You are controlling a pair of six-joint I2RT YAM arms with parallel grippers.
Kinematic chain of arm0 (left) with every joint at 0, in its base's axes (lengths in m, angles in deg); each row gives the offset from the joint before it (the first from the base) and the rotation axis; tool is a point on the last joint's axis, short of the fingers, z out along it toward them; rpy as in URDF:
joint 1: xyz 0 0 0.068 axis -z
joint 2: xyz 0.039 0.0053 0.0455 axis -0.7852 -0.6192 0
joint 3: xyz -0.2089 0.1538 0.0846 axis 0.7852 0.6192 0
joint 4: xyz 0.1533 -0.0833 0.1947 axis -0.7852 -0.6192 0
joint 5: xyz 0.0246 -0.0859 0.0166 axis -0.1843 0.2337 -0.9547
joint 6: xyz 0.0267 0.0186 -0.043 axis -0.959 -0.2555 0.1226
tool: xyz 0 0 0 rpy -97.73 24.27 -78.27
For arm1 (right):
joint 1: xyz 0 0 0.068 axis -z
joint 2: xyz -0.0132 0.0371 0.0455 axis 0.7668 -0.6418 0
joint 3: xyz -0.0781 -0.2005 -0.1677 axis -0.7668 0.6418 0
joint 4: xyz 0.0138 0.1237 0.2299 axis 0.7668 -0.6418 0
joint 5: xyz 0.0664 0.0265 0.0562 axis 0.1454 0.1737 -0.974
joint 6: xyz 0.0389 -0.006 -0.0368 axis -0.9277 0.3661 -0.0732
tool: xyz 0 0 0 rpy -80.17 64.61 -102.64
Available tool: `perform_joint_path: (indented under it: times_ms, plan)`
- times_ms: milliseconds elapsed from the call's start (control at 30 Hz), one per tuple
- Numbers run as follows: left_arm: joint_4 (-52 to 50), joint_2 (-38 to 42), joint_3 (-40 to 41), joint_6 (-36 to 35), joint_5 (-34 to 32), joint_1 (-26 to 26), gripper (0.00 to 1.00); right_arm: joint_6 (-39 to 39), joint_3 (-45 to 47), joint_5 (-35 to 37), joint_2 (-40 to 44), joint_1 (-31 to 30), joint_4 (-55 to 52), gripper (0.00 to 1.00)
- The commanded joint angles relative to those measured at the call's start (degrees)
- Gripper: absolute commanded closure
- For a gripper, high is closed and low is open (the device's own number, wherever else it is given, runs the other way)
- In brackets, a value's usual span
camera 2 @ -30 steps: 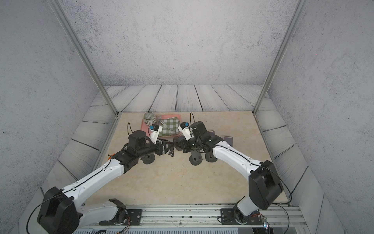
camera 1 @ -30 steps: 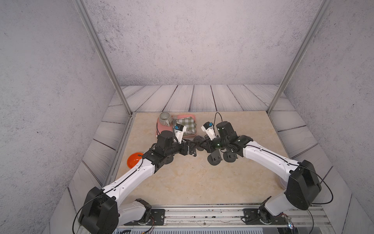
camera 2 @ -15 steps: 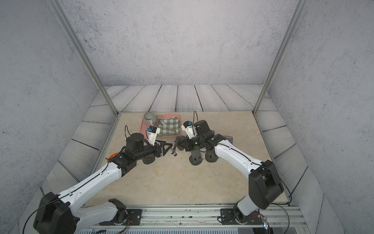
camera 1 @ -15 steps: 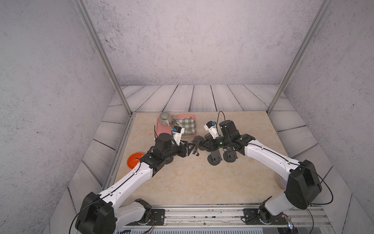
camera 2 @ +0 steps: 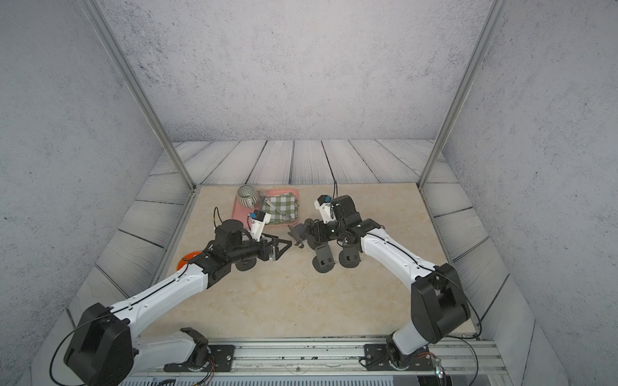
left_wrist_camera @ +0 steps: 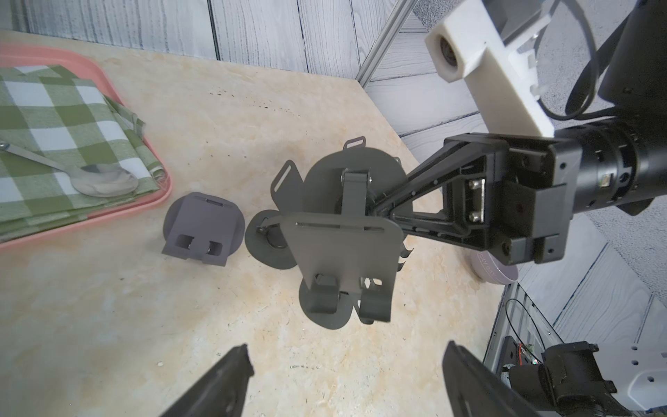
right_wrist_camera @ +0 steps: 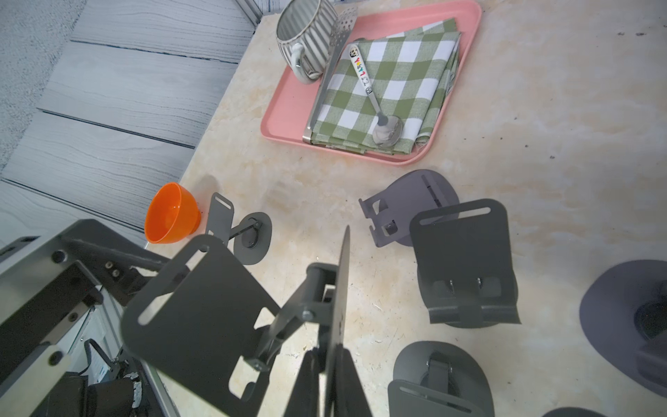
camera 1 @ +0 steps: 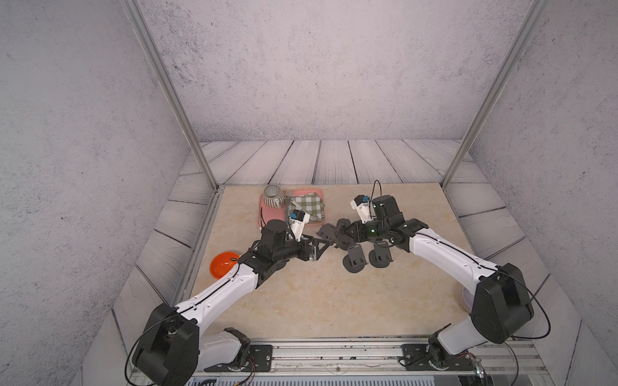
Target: Open the phone stand
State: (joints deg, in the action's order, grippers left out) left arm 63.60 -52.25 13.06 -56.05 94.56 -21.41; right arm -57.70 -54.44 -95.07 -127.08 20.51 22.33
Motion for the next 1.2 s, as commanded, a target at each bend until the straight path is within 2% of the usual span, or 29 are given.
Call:
perform_joint_path:
  times_ms: [0, 167, 433, 867, 1167]
  plan:
    - [5.97, -1.26, 0.71, 1.00, 0.31, -0.27, 0.11, -1.30, 0.60, -1.59, 1.50, -0.08, 2.02, 0.99]
    - [8.21, -4.70, -0.69, 1.54, -0.93, -0.18, 0.05, -1.48, 0.35, -1.79, 1.92, -0.28, 1.86, 0.99]
    - [12.82, -9.30, -2.07, 2.93, -0.19, 0.15, 0.00, -1.78, 0.05, -2.27, 2.03, -0.41, 1.59, 0.99]
    - [20.42, -13.51, -2.54, 4.53, 0.13, 1.67, 0.04, -2.62, -0.38, -2.95, 0.61, -0.51, 2.65, 0.97]
    - [23.09, -12.95, -2.83, 4.80, 1.04, 2.19, 0.04, -2.45, -1.60, -2.71, -0.57, -0.54, 2.21, 0.96]
